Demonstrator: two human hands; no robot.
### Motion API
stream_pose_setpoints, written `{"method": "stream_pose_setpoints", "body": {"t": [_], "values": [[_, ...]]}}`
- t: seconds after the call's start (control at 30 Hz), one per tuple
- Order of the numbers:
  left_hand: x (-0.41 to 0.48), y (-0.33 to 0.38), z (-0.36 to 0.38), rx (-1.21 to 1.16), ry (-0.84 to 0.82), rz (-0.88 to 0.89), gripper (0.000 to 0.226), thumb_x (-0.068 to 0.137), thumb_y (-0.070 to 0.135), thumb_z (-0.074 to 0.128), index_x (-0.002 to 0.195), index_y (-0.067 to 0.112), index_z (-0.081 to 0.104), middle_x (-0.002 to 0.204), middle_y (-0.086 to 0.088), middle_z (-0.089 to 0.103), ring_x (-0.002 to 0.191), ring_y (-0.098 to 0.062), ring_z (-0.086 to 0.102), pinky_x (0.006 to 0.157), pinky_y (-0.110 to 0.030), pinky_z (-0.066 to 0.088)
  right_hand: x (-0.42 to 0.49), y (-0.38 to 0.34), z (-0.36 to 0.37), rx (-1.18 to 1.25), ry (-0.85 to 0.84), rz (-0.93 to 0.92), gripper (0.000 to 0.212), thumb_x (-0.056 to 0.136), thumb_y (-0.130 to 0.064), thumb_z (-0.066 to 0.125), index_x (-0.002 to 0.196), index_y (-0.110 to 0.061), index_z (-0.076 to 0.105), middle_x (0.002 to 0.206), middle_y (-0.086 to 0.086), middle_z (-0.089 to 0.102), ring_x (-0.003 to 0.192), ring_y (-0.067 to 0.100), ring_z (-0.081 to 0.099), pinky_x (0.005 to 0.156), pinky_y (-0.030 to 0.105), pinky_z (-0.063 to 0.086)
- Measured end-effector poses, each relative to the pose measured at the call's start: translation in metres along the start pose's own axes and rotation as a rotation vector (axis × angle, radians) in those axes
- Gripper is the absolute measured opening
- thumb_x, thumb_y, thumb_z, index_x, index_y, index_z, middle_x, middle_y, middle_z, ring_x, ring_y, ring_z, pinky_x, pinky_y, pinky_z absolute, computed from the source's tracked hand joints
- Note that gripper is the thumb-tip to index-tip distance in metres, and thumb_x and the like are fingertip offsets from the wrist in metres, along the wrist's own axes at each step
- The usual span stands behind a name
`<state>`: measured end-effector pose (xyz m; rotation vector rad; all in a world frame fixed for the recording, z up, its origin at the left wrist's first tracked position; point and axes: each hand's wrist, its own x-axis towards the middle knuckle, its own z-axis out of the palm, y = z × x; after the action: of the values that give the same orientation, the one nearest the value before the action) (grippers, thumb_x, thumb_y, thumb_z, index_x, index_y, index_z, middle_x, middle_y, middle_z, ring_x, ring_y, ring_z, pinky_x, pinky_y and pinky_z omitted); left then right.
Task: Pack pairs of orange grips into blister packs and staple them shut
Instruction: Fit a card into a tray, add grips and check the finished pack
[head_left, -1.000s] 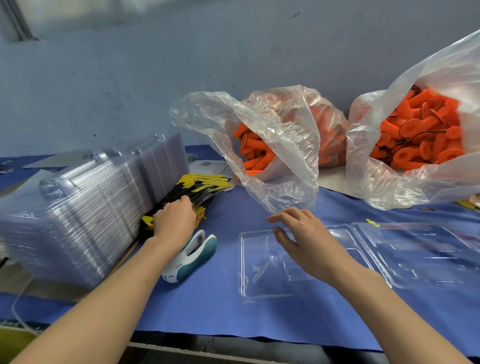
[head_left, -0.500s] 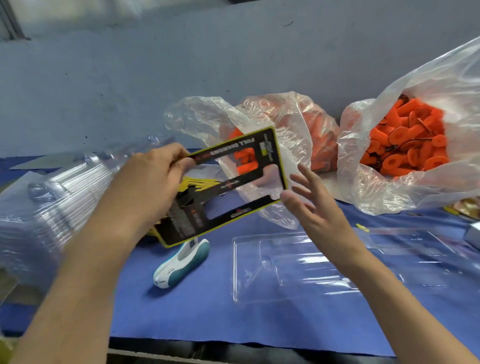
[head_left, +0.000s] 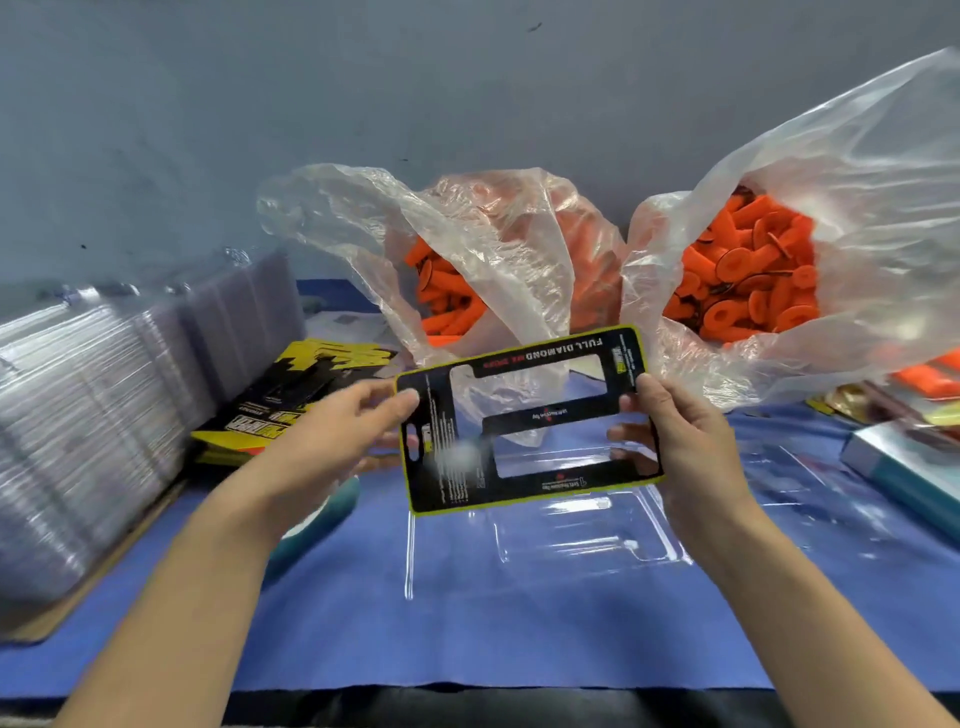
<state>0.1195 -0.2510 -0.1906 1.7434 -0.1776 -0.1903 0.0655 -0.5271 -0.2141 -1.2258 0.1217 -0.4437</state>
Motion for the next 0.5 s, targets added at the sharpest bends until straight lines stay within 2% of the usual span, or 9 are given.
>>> {"method": "stream_pose_setpoints", "body": {"t": [0.1, 0.17, 0.23, 0.4, 0.5], "values": [[0.002, -0.016, 0.008, -0.064, -0.129, -0.128, 0.021, 0.096, 0.024, 0.06, 0.106, 0.01, 0.071, 0.103, -0.009, 0.073, 0.084, -0.014, 0.07, 0.065, -0.024, 0.057, 0.003, 0.008, -0.009, 0.002, 0.051, 0.109, 0.015, 0.098, -0.028, 0.059, 0.092, -0.016, 0.066, 0.071, -0.009, 0.07, 0.057, 0.012, 0.067, 0.054, 0.029, 0.054], [0.003, -0.02, 0.01, -0.087, -0.098, -0.149, 0.02, 0.097, 0.02, 0.059, 0.106, 0.005, 0.07, 0.105, -0.012, 0.074, 0.085, -0.015, 0.072, 0.063, -0.023, 0.057, 0.004, 0.01, -0.014, -0.023, 0.053, 0.142, 0.018, 0.096, -0.03, 0.061, 0.091, -0.014, 0.067, 0.07, -0.009, 0.071, 0.058, 0.012, 0.068, 0.053, 0.028, 0.055], [0.003, -0.022, 0.01, -0.093, -0.093, -0.169, 0.022, 0.097, 0.019, 0.06, 0.106, 0.002, 0.068, 0.105, -0.014, 0.075, 0.09, -0.019, 0.073, 0.067, -0.026, 0.059, 0.005, 0.01, -0.018, -0.04, 0.057, 0.151, 0.021, 0.094, -0.031, 0.064, 0.088, -0.011, 0.068, 0.069, -0.006, 0.071, 0.059, 0.014, 0.069, 0.049, 0.026, 0.054], [0.001, -0.028, 0.008, -0.056, -0.092, -0.171, 0.024, 0.095, 0.022, 0.062, 0.105, 0.002, 0.068, 0.102, -0.013, 0.075, 0.095, -0.024, 0.073, 0.079, -0.036, 0.059, 0.005, 0.012, -0.022, -0.096, 0.051, 0.171, 0.027, 0.089, -0.035, 0.07, 0.084, -0.008, 0.071, 0.074, 0.0, 0.064, 0.061, 0.016, 0.065, 0.055, 0.031, 0.056], [0.001, -0.029, 0.006, -0.057, -0.033, -0.117, 0.019, 0.095, 0.023, 0.062, 0.098, 0.007, 0.072, 0.094, -0.009, 0.076, 0.084, -0.018, 0.073, 0.067, -0.03, 0.058, 0.007, 0.011, -0.021, -0.113, 0.037, 0.201, 0.024, 0.087, -0.032, 0.072, 0.079, -0.01, 0.072, 0.07, -0.002, 0.062, 0.059, 0.014, 0.063, 0.055, 0.031, 0.057]]}}
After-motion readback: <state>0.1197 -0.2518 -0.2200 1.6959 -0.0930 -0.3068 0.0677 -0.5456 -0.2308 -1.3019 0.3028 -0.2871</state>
